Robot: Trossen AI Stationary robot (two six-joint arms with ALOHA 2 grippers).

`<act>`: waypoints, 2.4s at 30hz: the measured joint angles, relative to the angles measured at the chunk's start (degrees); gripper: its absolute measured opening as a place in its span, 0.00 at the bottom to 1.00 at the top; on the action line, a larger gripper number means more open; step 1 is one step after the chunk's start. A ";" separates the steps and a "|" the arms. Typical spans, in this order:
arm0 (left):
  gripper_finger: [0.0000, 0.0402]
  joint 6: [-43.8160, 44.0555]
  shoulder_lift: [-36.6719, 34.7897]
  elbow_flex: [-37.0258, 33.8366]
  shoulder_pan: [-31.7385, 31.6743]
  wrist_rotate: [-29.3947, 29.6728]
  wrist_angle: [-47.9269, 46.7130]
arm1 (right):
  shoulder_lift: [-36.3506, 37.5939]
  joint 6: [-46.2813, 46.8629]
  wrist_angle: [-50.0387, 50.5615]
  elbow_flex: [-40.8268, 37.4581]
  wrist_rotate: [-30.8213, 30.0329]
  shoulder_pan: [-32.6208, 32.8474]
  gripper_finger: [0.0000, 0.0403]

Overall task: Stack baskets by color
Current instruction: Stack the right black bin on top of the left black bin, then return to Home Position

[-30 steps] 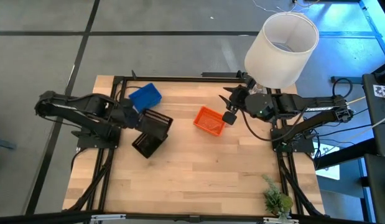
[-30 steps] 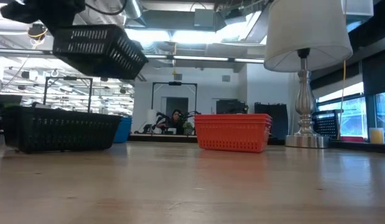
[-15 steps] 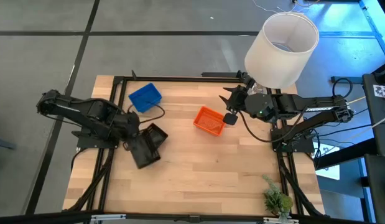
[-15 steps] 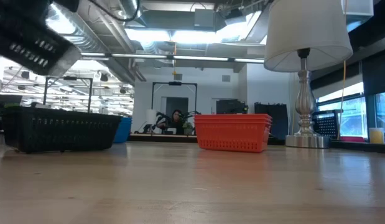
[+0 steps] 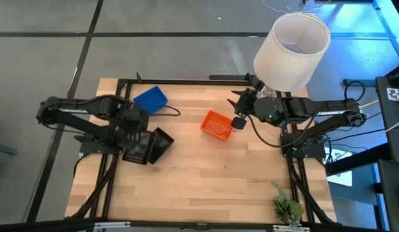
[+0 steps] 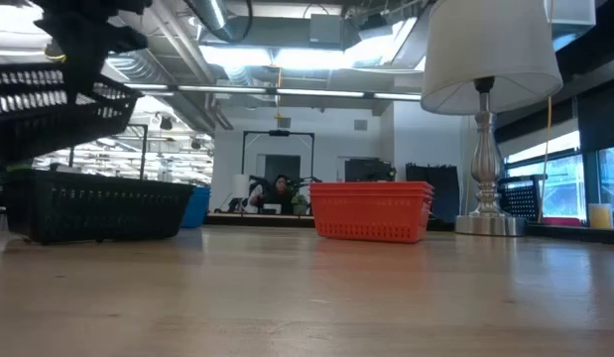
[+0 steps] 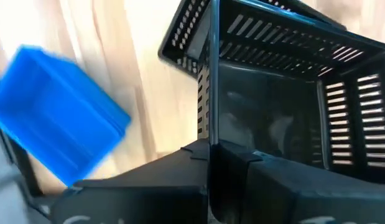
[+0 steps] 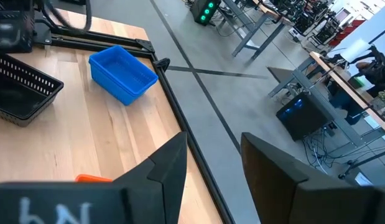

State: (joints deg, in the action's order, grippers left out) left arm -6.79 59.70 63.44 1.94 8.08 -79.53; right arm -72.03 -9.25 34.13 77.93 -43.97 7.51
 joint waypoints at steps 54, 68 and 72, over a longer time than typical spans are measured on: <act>0.14 -28.84 25.68 -0.01 -13.76 -12.17 16.02 | -0.02 1.41 1.55 -0.04 0.03 -0.09 0.38; 0.09 -22.36 25.43 0.00 -13.73 -6.45 15.37 | -0.02 1.47 1.33 -0.04 0.00 -0.15 0.38; 0.05 -17.93 22.90 0.02 -13.75 -10.61 13.27 | -0.02 2.61 1.31 -0.04 0.00 -0.15 0.36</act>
State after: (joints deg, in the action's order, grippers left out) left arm -24.71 82.60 63.46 -11.81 -2.53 -66.26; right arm -72.05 -6.65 35.44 77.89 -43.97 7.35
